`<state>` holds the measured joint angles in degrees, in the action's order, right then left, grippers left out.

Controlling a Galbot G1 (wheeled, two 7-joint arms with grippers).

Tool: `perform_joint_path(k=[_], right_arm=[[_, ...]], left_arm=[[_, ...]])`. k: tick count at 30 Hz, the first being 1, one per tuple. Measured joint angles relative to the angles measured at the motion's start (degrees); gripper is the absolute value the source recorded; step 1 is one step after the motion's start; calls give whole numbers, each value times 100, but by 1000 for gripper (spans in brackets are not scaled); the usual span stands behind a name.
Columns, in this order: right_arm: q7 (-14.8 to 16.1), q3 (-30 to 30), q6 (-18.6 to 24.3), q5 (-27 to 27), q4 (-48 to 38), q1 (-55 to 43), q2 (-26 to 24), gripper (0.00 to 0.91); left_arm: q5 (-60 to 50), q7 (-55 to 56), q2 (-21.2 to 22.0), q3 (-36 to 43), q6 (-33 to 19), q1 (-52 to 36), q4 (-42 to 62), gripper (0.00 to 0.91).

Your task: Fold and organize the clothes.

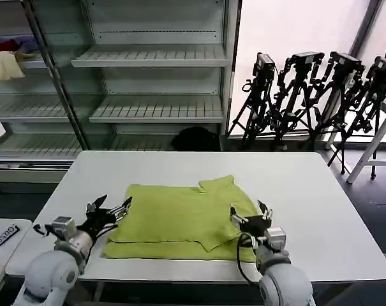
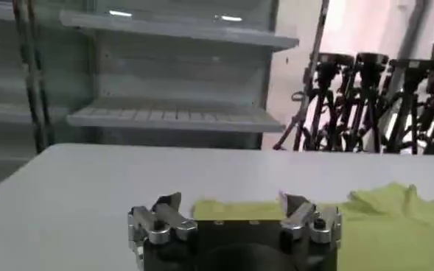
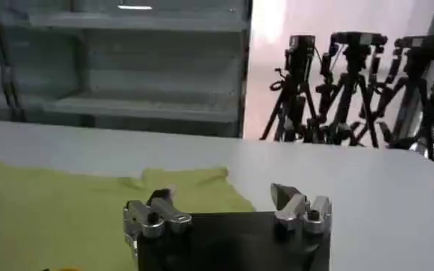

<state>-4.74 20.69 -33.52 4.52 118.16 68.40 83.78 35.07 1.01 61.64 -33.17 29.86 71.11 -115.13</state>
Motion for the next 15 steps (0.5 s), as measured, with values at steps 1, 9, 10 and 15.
perform_joint_path(k=[1,9,10,15], right_arm=[[-1,-31,1,17,-124,-149,14,907],[29,-96,7,107,-1168,-1193,147,907],[40,-92,8,106,-1290,-1302,169,907],[84,-48,19,67,-1873,-1746,263,907]], left_arm=[[17,-17,2,63,-15,-145,99,907],[14,-44,41,579,-36,-1125,910,907],[15,-52,40,633,-30,-1223,1010,907],[16,-108,29,904,-14,-1677,1539,907]])
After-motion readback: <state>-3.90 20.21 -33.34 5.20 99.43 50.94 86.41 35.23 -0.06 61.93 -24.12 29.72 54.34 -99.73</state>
